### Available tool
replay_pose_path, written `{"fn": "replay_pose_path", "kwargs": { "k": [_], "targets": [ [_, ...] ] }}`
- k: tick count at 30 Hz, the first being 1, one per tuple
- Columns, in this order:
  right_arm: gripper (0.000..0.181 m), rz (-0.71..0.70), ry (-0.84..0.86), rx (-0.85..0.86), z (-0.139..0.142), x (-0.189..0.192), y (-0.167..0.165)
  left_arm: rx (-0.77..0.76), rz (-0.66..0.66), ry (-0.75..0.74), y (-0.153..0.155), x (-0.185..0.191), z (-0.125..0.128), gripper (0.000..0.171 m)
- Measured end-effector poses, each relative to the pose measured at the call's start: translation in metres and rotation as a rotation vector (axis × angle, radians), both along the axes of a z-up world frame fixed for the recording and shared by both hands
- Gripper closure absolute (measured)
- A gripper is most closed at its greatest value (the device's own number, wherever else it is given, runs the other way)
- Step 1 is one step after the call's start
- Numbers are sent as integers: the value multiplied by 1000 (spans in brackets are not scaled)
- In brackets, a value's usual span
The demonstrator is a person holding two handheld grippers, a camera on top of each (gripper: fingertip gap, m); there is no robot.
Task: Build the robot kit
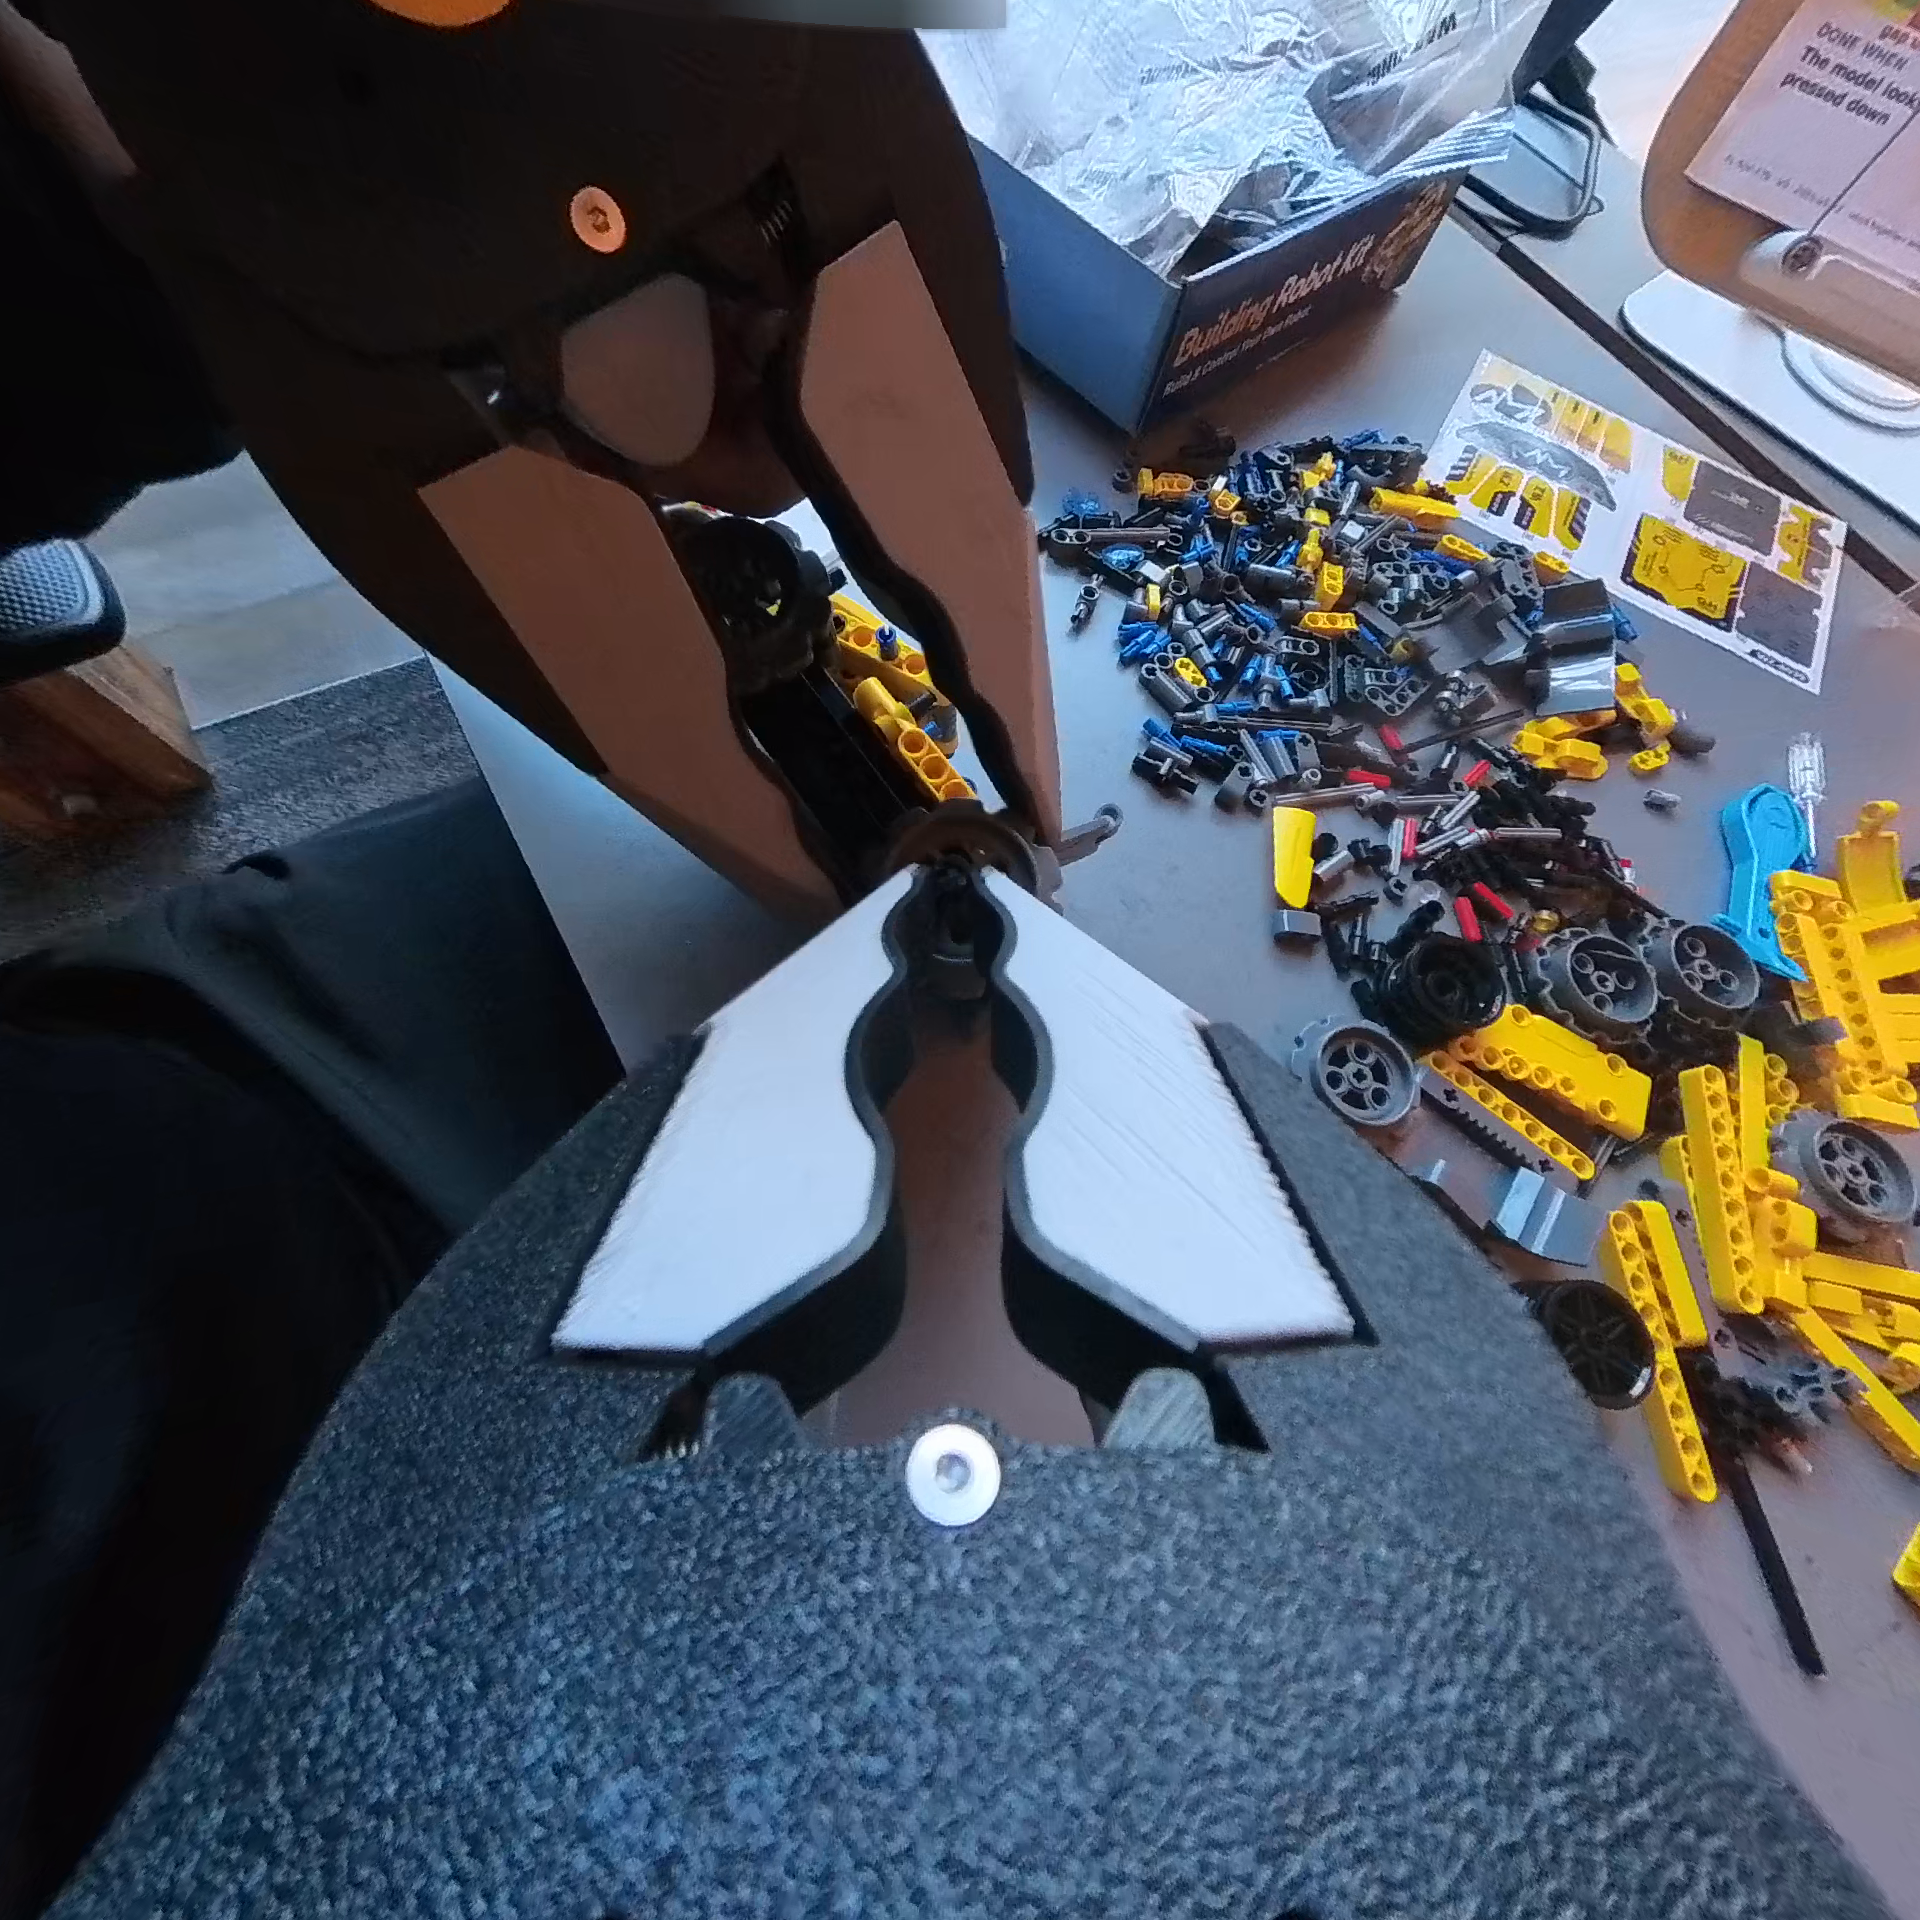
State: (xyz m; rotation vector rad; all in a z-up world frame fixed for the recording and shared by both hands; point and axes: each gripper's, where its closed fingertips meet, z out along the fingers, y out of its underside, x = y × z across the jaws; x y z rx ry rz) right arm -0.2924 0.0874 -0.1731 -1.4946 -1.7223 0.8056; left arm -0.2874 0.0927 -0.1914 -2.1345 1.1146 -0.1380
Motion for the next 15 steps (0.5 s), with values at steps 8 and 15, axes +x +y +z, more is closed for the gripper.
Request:
{"fn": "replay_pose_path", "kwargs": {
  "k": [8, 15],
  "targets": [
    [175, 4, 2, 23, 0, 3, 2, 1, 1, -11, 1, 0, 0, 133],
    [175, -17, 35, 10, 8, 8, 12, 4, 4, -17, 1, 0, 0, 133]
  ]
}}
